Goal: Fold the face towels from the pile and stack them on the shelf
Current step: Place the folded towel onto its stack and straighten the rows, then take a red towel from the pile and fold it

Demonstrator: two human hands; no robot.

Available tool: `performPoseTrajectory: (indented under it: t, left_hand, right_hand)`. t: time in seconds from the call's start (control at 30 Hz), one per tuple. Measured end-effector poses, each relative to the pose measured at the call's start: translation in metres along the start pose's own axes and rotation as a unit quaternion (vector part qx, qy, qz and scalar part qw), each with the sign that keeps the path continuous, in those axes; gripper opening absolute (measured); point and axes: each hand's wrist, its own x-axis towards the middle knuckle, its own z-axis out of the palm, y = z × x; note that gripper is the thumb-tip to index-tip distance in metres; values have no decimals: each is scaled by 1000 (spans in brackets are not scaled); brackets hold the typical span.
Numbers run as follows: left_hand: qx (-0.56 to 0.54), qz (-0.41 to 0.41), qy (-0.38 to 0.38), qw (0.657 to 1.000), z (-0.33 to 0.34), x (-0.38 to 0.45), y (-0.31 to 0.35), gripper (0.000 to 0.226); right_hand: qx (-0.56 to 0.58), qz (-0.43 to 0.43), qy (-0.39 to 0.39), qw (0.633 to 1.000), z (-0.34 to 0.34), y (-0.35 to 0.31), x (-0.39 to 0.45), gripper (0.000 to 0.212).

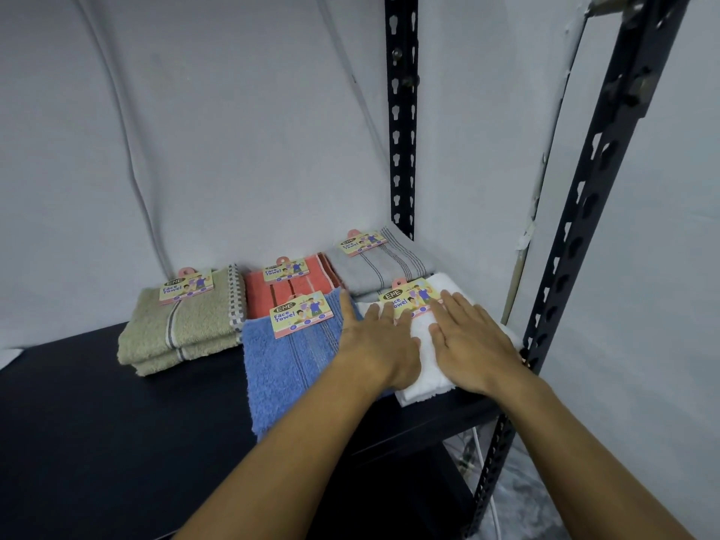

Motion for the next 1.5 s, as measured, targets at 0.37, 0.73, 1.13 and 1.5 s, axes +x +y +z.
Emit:
performPoseTrajectory:
  t: [0.37,0.73,1.13,1.5]
  left_hand:
    - [-181,20,423,888,19,-58,-47,19]
    - [-120,-107,401,902,103,-182,-203,27]
    - [-48,-303,326,894,158,-306,-343,26]
    - [-282,-598,204,722,164,-313,-451,70]
  right_hand:
    - [76,-55,165,982,-32,-37,-9,42]
    - [182,-226,168,942,-9,-219,-15,51]
    - [214,-330,-18,919,50,-406,-25,42]
    - [228,-401,-44,886,65,-541,6,49]
